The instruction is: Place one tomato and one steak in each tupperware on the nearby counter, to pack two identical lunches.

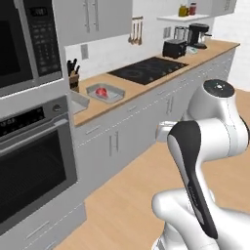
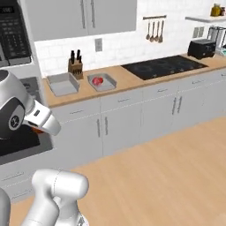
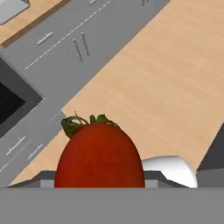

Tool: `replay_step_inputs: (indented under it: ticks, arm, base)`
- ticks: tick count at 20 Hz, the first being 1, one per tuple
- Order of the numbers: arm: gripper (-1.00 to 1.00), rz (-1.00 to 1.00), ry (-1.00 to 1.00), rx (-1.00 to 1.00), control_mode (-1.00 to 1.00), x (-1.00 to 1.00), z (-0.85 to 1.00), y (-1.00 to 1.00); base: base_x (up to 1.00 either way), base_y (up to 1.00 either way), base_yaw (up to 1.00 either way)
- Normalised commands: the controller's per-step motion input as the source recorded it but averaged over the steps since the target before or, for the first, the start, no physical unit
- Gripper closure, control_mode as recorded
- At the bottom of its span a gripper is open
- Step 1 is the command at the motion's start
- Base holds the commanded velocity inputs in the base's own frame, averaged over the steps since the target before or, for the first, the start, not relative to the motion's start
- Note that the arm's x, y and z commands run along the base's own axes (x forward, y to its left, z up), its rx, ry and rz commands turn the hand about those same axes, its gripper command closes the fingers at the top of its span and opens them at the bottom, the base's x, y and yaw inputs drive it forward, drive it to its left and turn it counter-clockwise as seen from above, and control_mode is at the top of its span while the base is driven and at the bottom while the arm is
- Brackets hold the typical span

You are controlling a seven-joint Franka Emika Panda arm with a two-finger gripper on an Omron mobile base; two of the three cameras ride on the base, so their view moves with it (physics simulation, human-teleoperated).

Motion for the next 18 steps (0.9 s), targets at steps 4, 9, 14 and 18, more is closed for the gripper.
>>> replay_step_inputs:
  ticks: [4, 9, 14, 18]
  arm:
    - [1.00, 0.00, 0.00, 0.00, 1.00, 0.00, 0.00, 0.00]
    - [1.00, 0.00, 0.00, 0.00, 1.00, 0.00, 0.00, 0.00]
    - [1.00, 0.00, 0.00, 0.00, 1.00, 0.00, 0.00, 0.00]
    - [1.00, 0.00, 0.00, 0.00, 1.00, 0.00, 0.00, 0.00]
  base:
    - [1.00, -0.28, 0.46]
    - [1.00, -0.36, 0.45]
    - [1.00, -0.47, 0.48]
    - [0.99, -0.41, 0.61]
